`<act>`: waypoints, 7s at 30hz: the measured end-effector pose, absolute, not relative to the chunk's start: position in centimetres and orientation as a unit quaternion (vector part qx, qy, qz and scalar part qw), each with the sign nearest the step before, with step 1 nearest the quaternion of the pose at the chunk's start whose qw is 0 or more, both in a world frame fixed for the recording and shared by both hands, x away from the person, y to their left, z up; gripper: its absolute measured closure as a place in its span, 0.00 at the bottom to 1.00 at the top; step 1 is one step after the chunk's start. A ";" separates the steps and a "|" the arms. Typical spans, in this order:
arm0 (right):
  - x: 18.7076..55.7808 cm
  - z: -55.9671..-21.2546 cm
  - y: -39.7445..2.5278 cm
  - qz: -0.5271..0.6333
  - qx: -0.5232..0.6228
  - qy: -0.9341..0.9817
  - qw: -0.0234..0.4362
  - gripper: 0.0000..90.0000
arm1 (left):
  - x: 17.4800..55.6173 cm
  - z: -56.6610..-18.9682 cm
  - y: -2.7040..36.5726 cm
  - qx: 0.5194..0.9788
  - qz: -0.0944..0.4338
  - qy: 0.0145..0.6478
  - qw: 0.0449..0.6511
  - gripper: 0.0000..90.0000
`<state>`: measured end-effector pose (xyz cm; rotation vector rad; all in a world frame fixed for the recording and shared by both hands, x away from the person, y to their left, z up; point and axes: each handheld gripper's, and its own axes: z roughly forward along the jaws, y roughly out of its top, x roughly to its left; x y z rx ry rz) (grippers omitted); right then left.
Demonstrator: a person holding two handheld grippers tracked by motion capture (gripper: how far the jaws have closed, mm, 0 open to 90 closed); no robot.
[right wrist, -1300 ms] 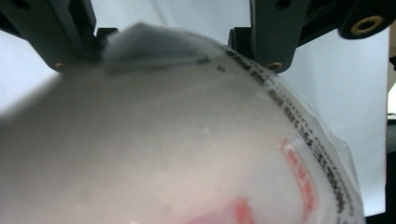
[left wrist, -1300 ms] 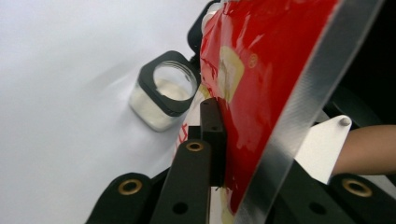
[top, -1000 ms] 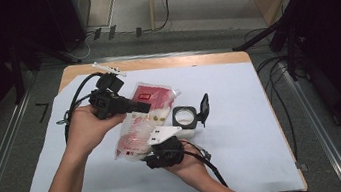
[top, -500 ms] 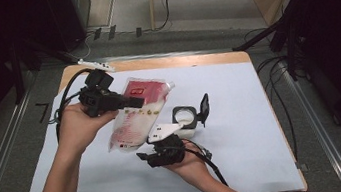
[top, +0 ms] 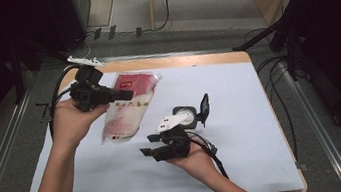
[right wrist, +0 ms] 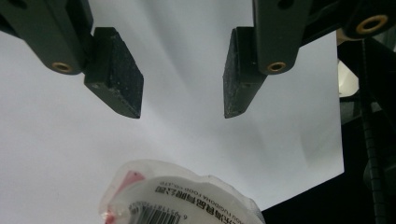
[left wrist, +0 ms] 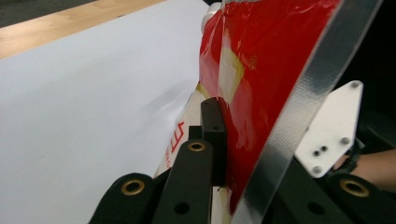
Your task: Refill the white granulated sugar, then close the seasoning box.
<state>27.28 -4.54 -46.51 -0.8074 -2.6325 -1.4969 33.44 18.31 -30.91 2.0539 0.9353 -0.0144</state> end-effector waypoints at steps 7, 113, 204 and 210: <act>27.5 -46.7 -4.8 -0.458 -0.259 -0.850 0.018 0.54 | 34.9 -32.3 19.3 0.816 0.021 0.399 0.418 1.00; 30.0 -41.8 -10.2 -0.449 -0.268 -0.852 0.032 1.00 | 32.6 -31.6 30.2 0.753 0.089 0.477 0.445 0.55; 33.3 -43.1 -18.7 -0.450 -0.392 -0.802 -0.001 1.00 | 36.0 -39.1 30.7 0.768 0.059 0.488 0.411 0.45; 33.2 -43.3 -18.1 -0.444 -0.386 -0.809 -0.001 1.00 | 36.0 -39.1 30.6 0.767 0.057 0.489 0.411 0.45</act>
